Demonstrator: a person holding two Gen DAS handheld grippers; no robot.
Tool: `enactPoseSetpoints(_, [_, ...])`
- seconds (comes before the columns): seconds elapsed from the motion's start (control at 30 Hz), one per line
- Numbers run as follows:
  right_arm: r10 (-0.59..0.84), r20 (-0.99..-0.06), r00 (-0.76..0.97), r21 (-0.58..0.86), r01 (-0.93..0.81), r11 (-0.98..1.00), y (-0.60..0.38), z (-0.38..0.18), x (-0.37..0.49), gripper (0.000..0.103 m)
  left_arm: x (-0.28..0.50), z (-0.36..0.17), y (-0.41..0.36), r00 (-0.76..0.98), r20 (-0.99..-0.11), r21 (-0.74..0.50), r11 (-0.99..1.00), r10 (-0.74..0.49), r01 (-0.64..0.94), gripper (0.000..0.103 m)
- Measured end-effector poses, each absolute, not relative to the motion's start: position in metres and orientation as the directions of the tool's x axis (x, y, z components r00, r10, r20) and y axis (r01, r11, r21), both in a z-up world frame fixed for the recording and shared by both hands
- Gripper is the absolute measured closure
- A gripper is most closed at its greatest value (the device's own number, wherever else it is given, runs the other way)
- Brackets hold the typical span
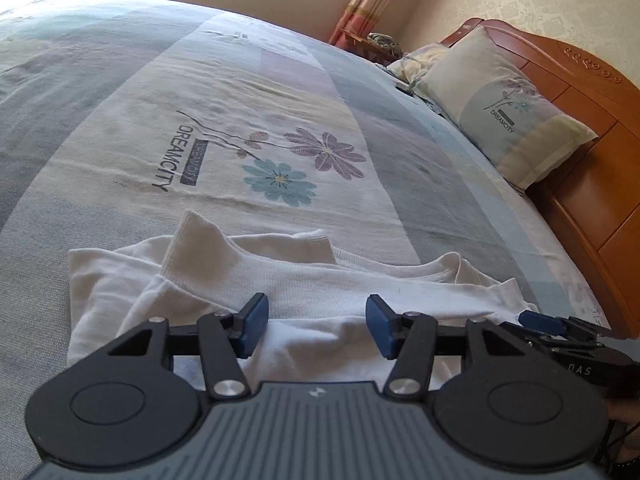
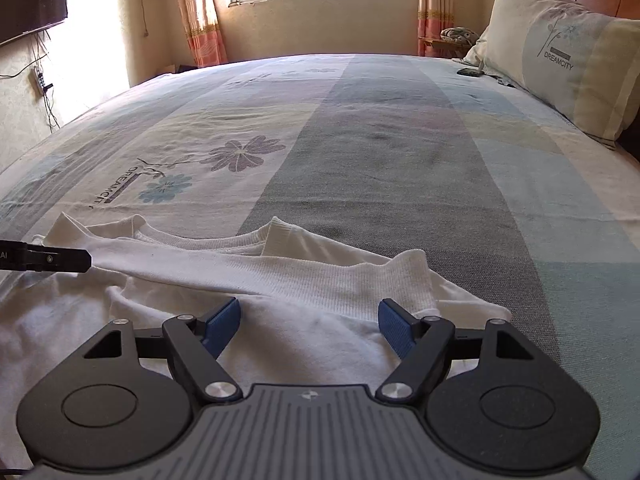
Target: Fold clothes
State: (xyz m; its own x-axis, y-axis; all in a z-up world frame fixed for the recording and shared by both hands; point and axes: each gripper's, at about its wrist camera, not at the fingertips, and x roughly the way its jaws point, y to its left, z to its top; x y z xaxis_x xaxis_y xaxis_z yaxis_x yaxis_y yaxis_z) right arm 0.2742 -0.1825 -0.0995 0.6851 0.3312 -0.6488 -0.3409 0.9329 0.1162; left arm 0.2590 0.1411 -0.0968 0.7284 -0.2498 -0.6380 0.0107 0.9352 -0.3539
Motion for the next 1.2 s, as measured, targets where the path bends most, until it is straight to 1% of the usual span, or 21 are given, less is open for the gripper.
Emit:
enactPoseSetpoints(0.03, [0.329,-0.648,0.687,0.120,-0.335,0.935,-0.184,-0.098,0.271,0.022,0.257,-0.093,0.139,0.743,-0.627,-0.324,0.946,-0.233,0.024,0.044])
enactPoseSetpoints(0.07, [0.327,-0.648,0.688,0.123,-0.329,0.936,-0.186,-0.096,0.267,0.022,0.255,-0.089,0.137,0.758,-0.615,-0.293,0.955,-0.217,0.036,0.042])
enactPoseSetpoints(0.17, [0.375,-0.638,0.673,0.157,-0.363,0.919,-0.187,-0.090,0.247,0.021,0.267,-0.096,0.143,0.750,-0.641,-0.231,0.973,-0.162,0.013,0.039])
enactPoseSetpoints(0.2, [0.384,-0.640,0.666,0.159,-0.374,0.914,-0.186,-0.090,0.240,0.021,0.274,-0.102,0.147,0.741,-0.660,-0.205,0.979,-0.127,-0.015,0.039])
enactPoseSetpoints(0.23, [0.390,-0.642,0.660,0.157,-0.385,0.910,-0.184,-0.090,0.234,0.021,0.280,-0.107,0.153,0.737,-0.669,-0.191,0.981,-0.097,-0.044,0.044])
enactPoseSetpoints(0.27, [0.392,-0.644,0.657,0.153,-0.391,0.908,-0.183,-0.092,0.228,0.020,0.282,-0.107,0.158,0.737,-0.669,-0.200,0.978,-0.089,-0.063,0.045])
enactPoseSetpoints(0.33, [0.384,-0.657,0.649,0.151,-0.386,0.910,-0.184,-0.095,0.219,0.020,0.280,-0.100,0.160,0.743,-0.663,-0.221,0.972,-0.087,-0.083,0.046])
enactPoseSetpoints(0.4, [0.382,-0.659,0.648,0.150,-0.385,0.911,-0.189,-0.094,0.210,0.020,0.270,-0.086,0.153,0.759,-0.644,-0.219,0.974,-0.095,-0.064,0.046])
enactPoseSetpoints(0.43, [0.380,-0.655,0.653,0.145,-0.385,0.912,-0.190,-0.092,0.206,0.020,0.261,-0.079,0.145,0.768,-0.629,-0.218,0.975,-0.117,-0.030,0.042])
enactPoseSetpoints(0.5, [0.378,-0.641,0.667,0.135,-0.388,0.912,-0.194,-0.089,0.200,0.014,0.245,-0.071,0.129,0.774,-0.611,-0.224,0.974,-0.167,0.034,0.036])
enactPoseSetpoints(0.53, [0.382,-0.633,0.674,0.133,-0.391,0.911,-0.195,-0.087,0.198,0.014,0.236,-0.070,0.119,0.772,-0.608,-0.219,0.974,-0.186,0.062,0.034])
enactPoseSetpoints(0.6, [0.383,-0.630,0.675,0.141,-0.386,0.912,-0.197,-0.089,0.199,0.013,0.223,-0.076,0.104,0.760,-0.621,-0.188,0.978,-0.190,0.091,0.030])
enactPoseSetpoints(0.7, [0.365,-0.648,0.668,0.163,-0.346,0.924,-0.202,-0.102,0.206,0.012,0.214,-0.098,0.094,0.703,-0.702,-0.136,0.990,-0.117,0.029,0.030])
enactPoseSetpoints(0.73, [0.351,-0.655,0.669,0.165,-0.327,0.930,-0.205,-0.106,0.208,0.012,0.210,-0.105,0.096,0.683,-0.724,-0.134,0.991,-0.098,0.000,0.031])
enactPoseSetpoints(0.8, [0.363,-0.644,0.673,0.192,-0.317,0.929,-0.214,-0.107,0.208,0.012,0.197,-0.104,0.099,0.696,-0.710,-0.143,0.990,-0.104,0.001,0.030])
enactPoseSetpoints(0.87, [0.381,-0.624,0.682,0.226,-0.310,0.924,-0.221,-0.098,0.208,0.012,0.193,-0.098,0.099,0.688,-0.716,-0.151,0.988,-0.114,0.007,0.027])
enactPoseSetpoints(0.93, [0.413,-0.588,0.696,0.258,-0.323,0.910,-0.225,-0.088,0.212,0.012,0.190,-0.093,0.097,0.695,-0.709,-0.148,0.989,-0.119,0.019,0.025])
enactPoseSetpoints(1.03, [0.462,-0.576,0.674,0.307,-0.345,0.887,-0.220,-0.082,0.229,0.006,0.192,-0.098,0.099,0.695,-0.704,-0.177,0.984,-0.146,0.028,0.023])
enactPoseSetpoints(1.07, [0.473,-0.586,0.658,0.327,-0.342,0.881,-0.218,-0.087,0.237,0.004,0.194,-0.102,0.102,0.686,-0.710,-0.201,0.979,-0.157,0.017,0.023])
enactPoseSetpoints(1.13, [0.467,-0.627,0.624,0.354,-0.305,0.884,-0.213,-0.103,0.252,0.004,0.191,-0.106,0.107,0.695,-0.700,-0.229,0.973,-0.166,0.002,0.023])
enactPoseSetpoints(1.2, [0.449,-0.630,0.634,0.352,-0.282,0.892,-0.216,-0.107,0.252,0.005,0.189,-0.102,0.110,0.692,-0.702,-0.238,0.971,-0.169,-0.004,0.023])
